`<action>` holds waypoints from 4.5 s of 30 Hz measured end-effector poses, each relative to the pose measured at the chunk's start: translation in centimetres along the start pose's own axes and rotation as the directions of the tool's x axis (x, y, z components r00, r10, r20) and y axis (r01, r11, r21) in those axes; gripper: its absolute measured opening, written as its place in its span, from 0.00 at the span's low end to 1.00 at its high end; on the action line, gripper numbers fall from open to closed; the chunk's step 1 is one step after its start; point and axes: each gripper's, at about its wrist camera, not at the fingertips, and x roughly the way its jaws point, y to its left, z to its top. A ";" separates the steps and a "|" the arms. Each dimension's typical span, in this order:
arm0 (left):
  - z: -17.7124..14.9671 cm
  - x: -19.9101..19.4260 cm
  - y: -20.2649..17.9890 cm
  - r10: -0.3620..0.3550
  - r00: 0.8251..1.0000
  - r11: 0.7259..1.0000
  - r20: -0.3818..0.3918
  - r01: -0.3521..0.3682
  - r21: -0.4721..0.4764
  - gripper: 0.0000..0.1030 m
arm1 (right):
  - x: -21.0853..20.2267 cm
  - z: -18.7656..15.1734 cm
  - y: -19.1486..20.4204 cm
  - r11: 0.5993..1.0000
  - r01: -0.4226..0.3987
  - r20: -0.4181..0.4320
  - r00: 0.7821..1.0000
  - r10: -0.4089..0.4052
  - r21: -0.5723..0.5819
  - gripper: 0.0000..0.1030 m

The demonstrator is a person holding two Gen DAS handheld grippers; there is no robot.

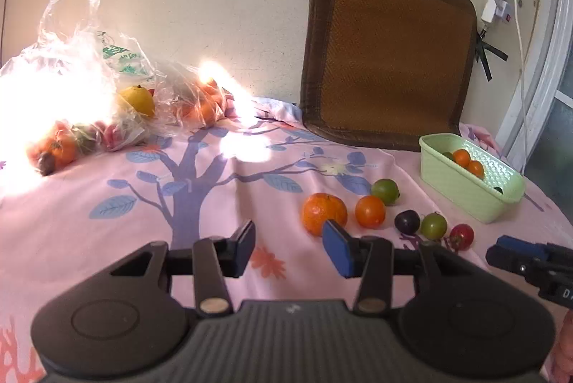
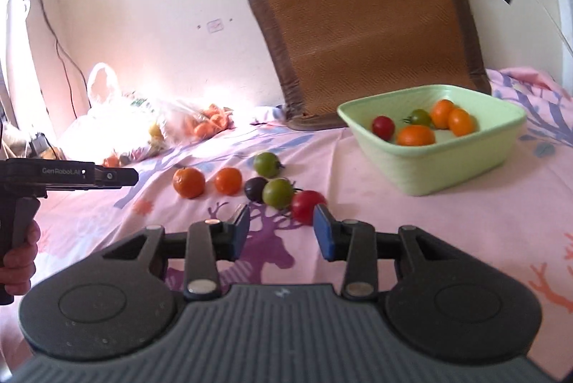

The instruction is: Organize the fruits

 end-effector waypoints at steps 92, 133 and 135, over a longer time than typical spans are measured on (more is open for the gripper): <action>-8.5 -1.5 -14.8 -0.226 0.968 0.941 -0.104 0.245 0.232 0.57 | -6.7 -5.7 -1.5 0.953 0.302 -0.005 0.953 -0.302 -0.007 0.42; -7.9 -1.3 -15.0 -0.235 0.964 0.934 -0.122 0.259 0.245 0.68 | -6.9 -5.5 -1.6 0.956 0.292 -0.015 0.956 -0.292 0.004 0.43; -7.9 -1.2 -15.2 -0.235 0.963 0.932 -0.130 0.261 0.252 0.57 | -7.0 -5.5 -1.6 0.955 0.298 -0.007 0.955 -0.298 -0.005 0.43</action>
